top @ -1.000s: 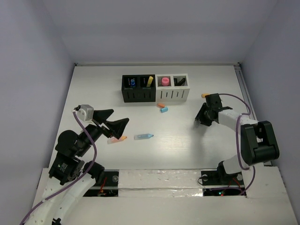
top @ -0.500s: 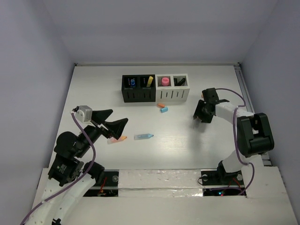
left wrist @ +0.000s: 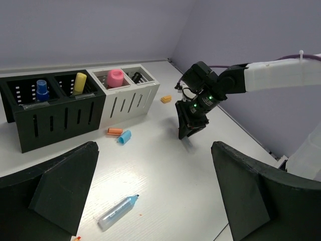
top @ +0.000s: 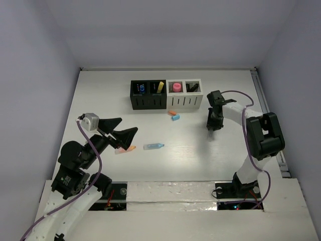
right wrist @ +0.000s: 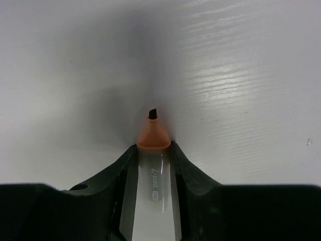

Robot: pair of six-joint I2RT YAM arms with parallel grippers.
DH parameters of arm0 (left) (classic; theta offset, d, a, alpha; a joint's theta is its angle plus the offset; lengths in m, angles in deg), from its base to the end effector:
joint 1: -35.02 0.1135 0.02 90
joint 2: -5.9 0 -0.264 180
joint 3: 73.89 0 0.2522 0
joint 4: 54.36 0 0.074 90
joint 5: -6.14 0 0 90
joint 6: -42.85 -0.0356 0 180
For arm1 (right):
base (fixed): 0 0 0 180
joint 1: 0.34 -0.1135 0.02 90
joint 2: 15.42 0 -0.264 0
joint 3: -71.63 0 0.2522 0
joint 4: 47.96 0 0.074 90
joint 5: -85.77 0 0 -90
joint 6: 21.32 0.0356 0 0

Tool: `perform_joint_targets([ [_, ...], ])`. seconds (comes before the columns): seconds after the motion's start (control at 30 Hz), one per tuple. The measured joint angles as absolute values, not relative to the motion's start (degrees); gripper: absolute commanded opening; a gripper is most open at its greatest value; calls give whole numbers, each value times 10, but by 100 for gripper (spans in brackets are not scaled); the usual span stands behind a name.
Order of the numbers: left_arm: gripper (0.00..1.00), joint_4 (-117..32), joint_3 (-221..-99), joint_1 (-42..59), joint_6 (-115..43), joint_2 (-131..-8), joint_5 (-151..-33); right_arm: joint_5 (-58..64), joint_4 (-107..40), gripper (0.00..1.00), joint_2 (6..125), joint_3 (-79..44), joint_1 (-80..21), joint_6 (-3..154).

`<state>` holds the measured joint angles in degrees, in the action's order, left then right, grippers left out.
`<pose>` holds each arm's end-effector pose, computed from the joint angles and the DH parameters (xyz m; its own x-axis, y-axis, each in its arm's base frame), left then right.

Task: Sort the stationery into containers
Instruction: Pick up the pen from the center of the board.

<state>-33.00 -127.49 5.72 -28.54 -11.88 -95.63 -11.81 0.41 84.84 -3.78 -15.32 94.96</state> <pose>0.0649 -0.0448 0.3689 -0.0015 -0.3574 -0.9339 0.6868 0.6785 -0.2607 0.3175 0.0801 0.1627 -0.9264 0.2064 -0.3148 0.2127 0.9770 0.0146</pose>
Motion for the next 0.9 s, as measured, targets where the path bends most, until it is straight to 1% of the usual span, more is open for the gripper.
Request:
perform_joint_targets([
  [0.03,95,-330,-1275,55,-285,-119,-956,-118,8,26,851,-41,-154,951],
  [0.07,94,-330,-1275,55,-284,-119,-956,-118,12,16,853,-43,-154,950],
  [0.2,93,-330,-1275,54,-284,-122,-956,-116,12,5,847,-40,-154,955],
  [0.37,91,-330,-1274,48,-279,-142,-967,-102,10,1,805,-4,-155,968],
  [0.47,89,-331,-1274,47,-274,-170,-984,-87,23,2,740,11,-172,983],
  [0.57,86,-335,-1270,47,-269,-208,-1003,-93,22,2,668,-6,-223,1001],
  [0.6,84,-338,-1267,47,-266,-221,-1010,-95,17,2,647,-16,-244,1006],
  [0.7,80,-349,-1252,43,-251,-252,-1028,-94,-28,2,600,-43,-305,1024],
  [0.8,82,-355,-1240,28,-238,-273,-1034,-93,-85,2,575,-47,-346,1043],
  [0.9,83,-363,-1239,15,-231,-285,-1029,-94,-140,2,580,-47,-376,1056],
])
